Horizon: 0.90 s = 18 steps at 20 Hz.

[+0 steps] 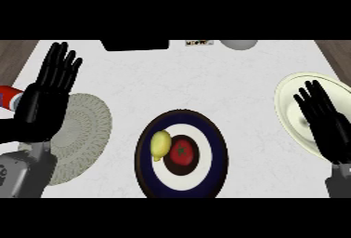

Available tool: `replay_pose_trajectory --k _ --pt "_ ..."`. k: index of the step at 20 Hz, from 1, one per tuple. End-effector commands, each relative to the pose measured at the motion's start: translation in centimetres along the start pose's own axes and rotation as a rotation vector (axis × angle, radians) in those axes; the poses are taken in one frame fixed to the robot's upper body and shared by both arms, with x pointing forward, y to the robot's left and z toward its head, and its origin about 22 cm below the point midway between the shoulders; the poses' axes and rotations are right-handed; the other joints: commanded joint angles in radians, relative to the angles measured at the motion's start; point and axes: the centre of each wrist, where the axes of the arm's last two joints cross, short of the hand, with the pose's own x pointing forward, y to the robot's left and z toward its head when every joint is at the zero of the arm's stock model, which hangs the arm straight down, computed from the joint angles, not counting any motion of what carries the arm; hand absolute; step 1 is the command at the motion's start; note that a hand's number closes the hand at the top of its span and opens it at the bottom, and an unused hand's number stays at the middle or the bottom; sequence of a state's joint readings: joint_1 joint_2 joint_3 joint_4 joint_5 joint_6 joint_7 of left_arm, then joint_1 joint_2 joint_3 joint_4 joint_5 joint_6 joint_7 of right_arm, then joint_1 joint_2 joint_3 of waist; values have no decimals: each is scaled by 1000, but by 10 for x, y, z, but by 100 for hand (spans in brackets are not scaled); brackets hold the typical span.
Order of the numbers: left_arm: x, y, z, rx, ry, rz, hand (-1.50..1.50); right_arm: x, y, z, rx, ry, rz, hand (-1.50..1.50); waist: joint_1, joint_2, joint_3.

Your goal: Pick the tomato from the plate and place it in the bowl

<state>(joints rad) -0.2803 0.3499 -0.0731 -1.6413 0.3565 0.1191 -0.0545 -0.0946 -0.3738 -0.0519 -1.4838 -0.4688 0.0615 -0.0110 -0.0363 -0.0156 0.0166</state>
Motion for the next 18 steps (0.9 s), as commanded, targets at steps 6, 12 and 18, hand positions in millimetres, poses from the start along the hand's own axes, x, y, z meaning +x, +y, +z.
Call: replay_pose_trajectory --k 6,12,18 --pt "-45 -8 26 22 250 -134 0 -44 136 19 -33 103 259 150 64 24 -26" --pt "-58 -7 42 67 329 -111 0 -44 154 30 -496 -187 315 -150 8 2 -20" --pt "-69 -20 49 52 352 -122 0 -58 214 72 -596 -381 441 -150 25 7 -22"
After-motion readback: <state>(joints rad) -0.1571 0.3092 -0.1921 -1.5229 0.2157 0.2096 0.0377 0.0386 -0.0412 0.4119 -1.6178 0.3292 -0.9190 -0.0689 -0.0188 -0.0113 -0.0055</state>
